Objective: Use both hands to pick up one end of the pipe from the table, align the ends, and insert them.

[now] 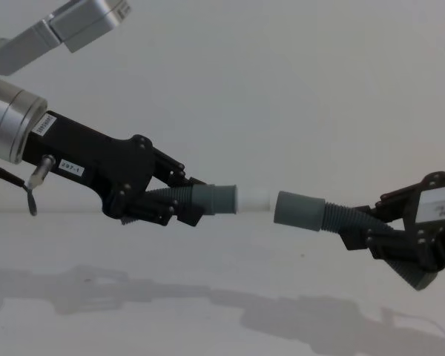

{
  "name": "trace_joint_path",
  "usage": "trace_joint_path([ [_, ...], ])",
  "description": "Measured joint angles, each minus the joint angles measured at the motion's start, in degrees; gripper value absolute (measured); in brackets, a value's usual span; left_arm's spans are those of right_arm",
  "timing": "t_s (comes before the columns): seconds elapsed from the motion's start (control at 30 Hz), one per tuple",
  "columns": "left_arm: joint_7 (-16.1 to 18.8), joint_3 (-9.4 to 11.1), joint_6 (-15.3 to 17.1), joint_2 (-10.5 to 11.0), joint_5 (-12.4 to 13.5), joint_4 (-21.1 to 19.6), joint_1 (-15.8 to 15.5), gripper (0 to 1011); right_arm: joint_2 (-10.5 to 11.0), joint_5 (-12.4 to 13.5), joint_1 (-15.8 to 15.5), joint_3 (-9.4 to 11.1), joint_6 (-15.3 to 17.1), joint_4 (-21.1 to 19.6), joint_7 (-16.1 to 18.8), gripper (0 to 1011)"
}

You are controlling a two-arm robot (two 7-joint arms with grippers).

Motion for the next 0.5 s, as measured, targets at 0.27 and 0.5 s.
trace_joint_path([
  [0.27,-0.1,0.3,0.0,0.2,-0.5,-0.2,0.0,360,0.1,0.2,0.3,-0.4,0.0,-0.1,-0.2,265],
  [0.5,-0.2,0.6,0.2,0.3,-0.8,-0.3,-0.2,360,0.2,0.8,0.5,-0.6,0.0,-0.2,-0.3,265],
])
